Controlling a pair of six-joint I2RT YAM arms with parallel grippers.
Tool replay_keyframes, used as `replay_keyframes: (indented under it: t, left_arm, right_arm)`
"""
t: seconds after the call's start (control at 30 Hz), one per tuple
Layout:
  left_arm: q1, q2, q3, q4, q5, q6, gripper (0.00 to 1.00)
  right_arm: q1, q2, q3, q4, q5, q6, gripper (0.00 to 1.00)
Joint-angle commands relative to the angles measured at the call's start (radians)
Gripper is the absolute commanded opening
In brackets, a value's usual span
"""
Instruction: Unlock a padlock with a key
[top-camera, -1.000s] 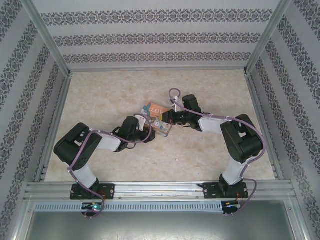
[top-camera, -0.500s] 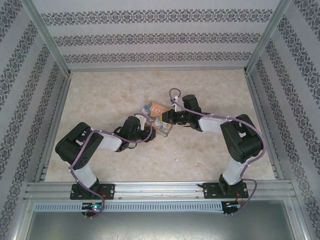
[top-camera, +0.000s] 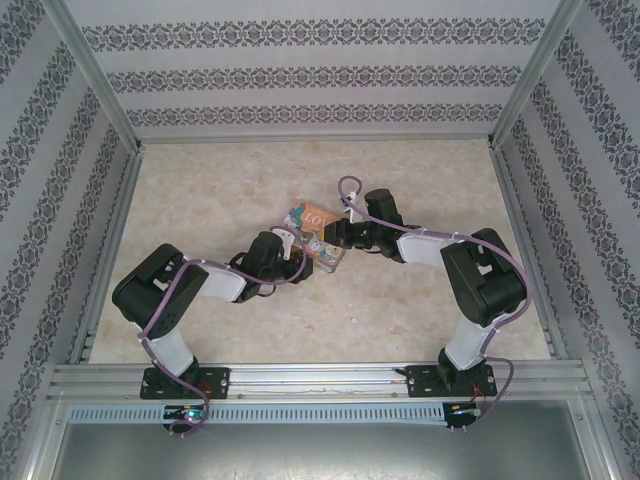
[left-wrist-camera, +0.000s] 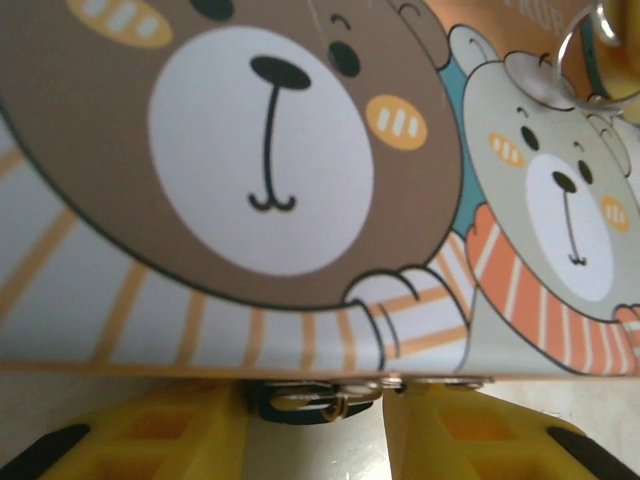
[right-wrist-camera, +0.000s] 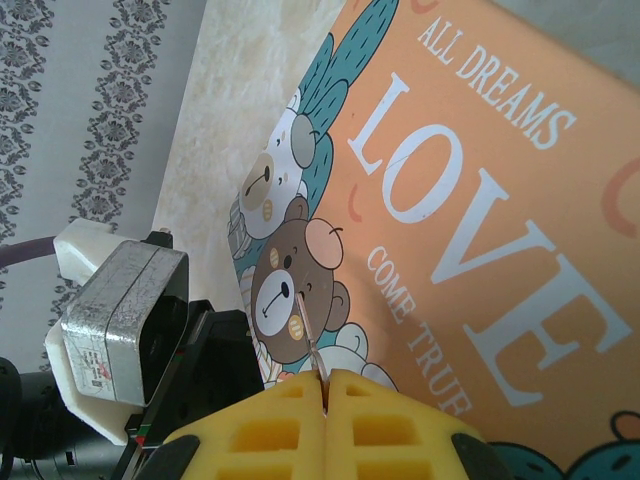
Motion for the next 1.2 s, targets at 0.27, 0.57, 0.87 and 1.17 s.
replay_keyframes:
  t: [0.27,0.57,0.87,1.17]
  left_arm:
    - [-0.023,0.038,-0.03,0.234,0.071,-0.151,0.39]
    - [-0.023,0.056,-0.014,0.221,0.055,-0.166,0.3]
    - [-0.023,0.035,-0.024,0.229,0.049,-0.195,0.27]
    - [-0.023,-0.021,-0.033,0.205,0.079,-0.301,0.25]
  right_arm:
    - [0.005,0.038,-0.012,-0.076,0.027,-0.014,0.0]
    - [0.005,0.033,-0.012,-0.074,0.027,-0.014,0.0]
    - [0.004,0.005,0.014,-0.073,0.009,-0.001,0.0]
    - [-0.014,-0.136,0.035,-0.074,0.006,-0.009,0.0]
